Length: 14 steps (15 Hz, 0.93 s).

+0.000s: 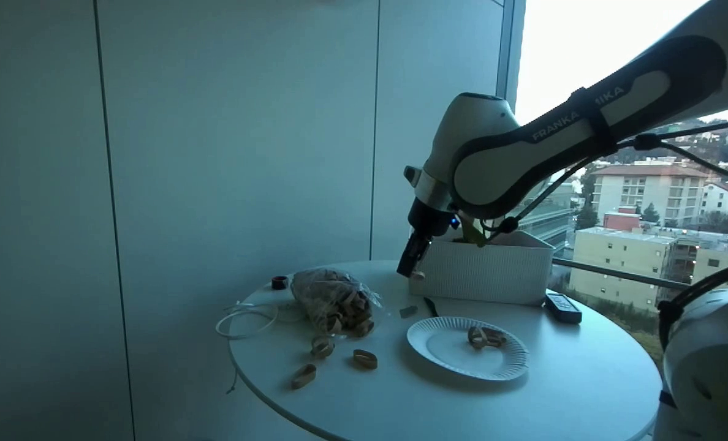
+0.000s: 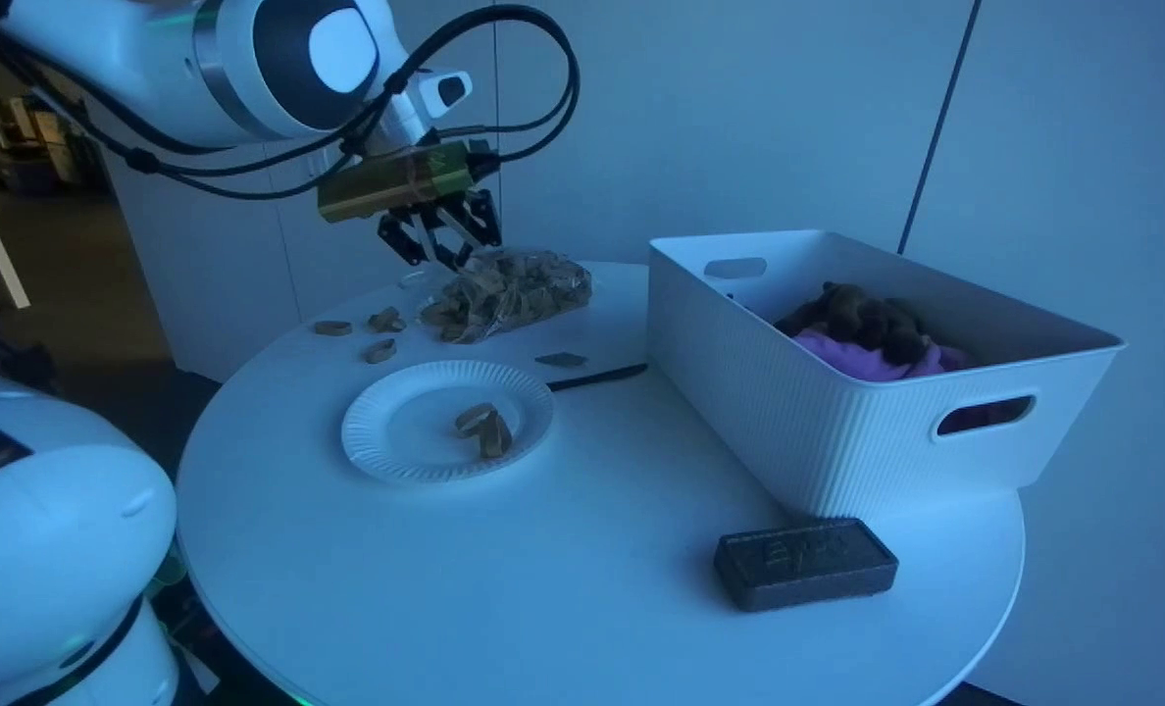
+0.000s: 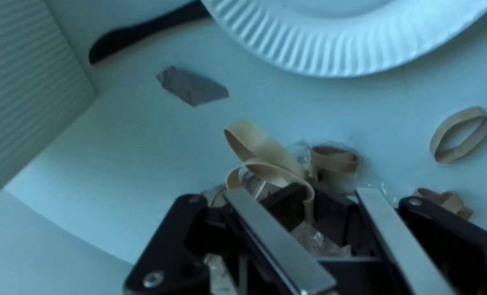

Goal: Put some rubber bands on the plate

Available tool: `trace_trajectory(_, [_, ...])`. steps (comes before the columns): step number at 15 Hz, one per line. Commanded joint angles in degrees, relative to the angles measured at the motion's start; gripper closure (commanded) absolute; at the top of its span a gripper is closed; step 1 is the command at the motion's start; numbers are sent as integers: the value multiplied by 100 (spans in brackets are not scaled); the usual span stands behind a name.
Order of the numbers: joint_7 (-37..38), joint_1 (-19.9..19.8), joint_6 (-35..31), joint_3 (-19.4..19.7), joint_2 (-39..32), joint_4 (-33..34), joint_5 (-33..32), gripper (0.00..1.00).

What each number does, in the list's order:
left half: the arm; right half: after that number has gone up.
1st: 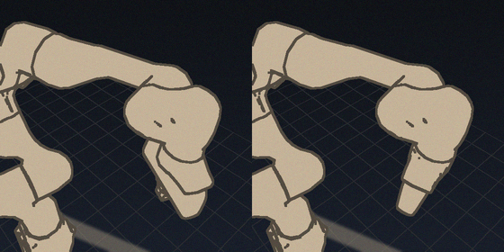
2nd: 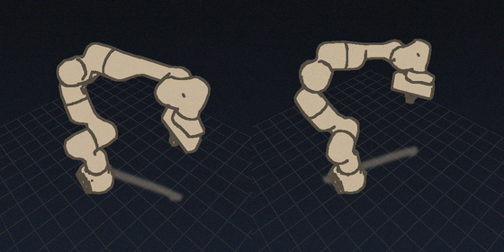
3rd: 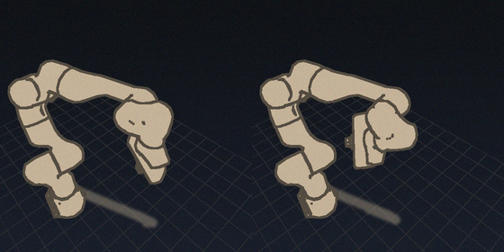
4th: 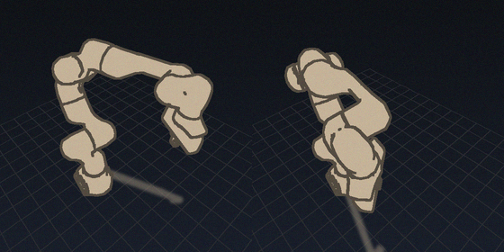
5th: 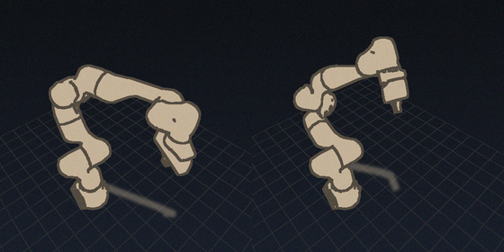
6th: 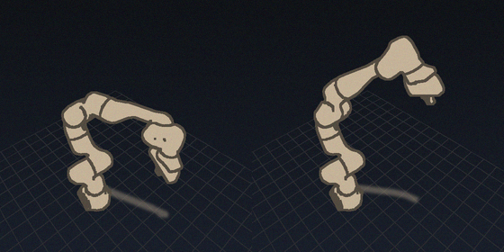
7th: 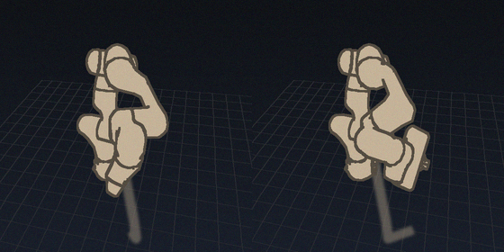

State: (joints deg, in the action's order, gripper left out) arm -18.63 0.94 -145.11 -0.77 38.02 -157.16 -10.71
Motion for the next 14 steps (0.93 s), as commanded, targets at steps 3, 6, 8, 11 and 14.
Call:
trace_trajectory(3, [12, -77, 674, 445, -180, -33, -10, 95])
trace_trajectory(6, [-40, -242, 362, 625, -476, -103, -181, 68])
trace_trajectory(8, [-112, -248, 204, 748, -621, -109, -103, 65])
trace_trajectory(11, [-378, -182, -45, 946, -811, -111, -4, 43])
trace_trajectory(14, [-743, -194, -82, 1044, -907, -108, -100, 21])
